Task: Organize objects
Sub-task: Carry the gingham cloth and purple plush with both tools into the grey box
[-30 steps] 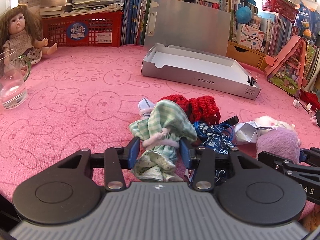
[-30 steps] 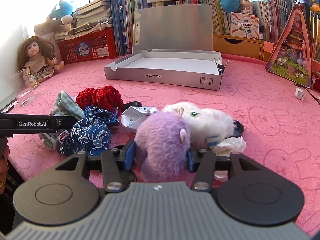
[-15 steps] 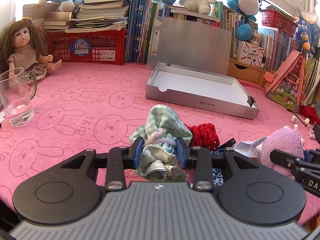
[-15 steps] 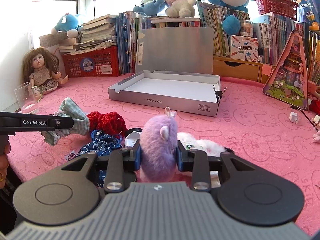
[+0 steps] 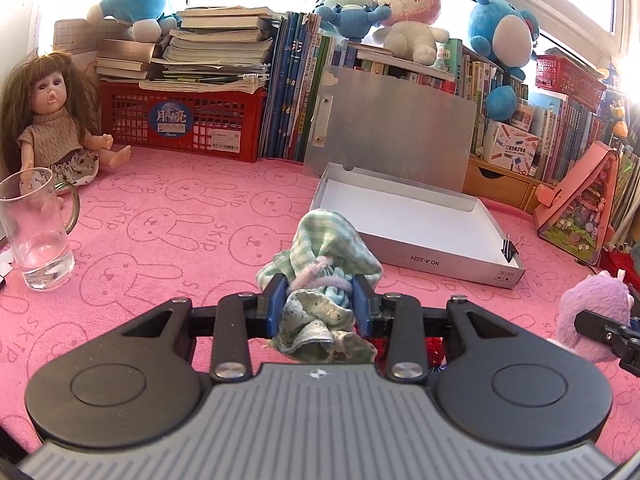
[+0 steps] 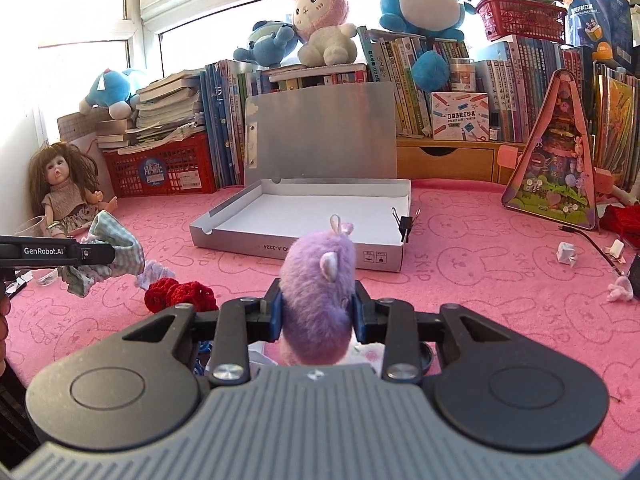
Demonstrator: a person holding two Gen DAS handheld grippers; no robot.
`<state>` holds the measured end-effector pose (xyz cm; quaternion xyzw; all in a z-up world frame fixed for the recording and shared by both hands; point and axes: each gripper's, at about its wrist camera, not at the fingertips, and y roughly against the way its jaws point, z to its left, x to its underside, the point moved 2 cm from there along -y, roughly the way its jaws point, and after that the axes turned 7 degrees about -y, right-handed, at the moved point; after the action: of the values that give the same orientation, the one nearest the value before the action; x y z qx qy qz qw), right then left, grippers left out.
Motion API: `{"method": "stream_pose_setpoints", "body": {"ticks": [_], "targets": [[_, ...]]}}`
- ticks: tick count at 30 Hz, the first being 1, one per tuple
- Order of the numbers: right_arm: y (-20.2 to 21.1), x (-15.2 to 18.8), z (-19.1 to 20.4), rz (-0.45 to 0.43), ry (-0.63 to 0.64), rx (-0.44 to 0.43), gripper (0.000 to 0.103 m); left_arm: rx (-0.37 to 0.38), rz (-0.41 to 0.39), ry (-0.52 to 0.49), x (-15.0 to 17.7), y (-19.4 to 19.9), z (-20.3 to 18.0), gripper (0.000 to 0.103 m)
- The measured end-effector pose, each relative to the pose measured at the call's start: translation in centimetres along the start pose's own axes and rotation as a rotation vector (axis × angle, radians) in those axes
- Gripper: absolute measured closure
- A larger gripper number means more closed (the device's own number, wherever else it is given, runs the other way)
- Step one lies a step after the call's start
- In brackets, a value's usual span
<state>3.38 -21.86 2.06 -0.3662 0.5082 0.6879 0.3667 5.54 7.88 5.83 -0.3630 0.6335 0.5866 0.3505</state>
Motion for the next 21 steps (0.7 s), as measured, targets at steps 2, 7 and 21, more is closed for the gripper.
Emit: {"method": "stream_pose_setpoints", "body": {"ticks": [2, 7, 21], "targets": [[-0.2, -0.3, -0.3, -0.001, -0.007, 0.003, 0.066, 0.008, 0.000, 0.004, -0.3, -0.3, 0.0, 0.062], [-1.0, -0.8, -1.1, 0.014, -0.048, 0.011, 0.066, 0.099, 0.023, 0.076, -0.8, -0.9, 0.5, 0.062], [-2.1, -1.3, -2.0, 0.025, -0.089, 0.028, 0.066, 0.172, 0.026, 0.124, -2.2, -1.3, 0.5, 0.062]]}}
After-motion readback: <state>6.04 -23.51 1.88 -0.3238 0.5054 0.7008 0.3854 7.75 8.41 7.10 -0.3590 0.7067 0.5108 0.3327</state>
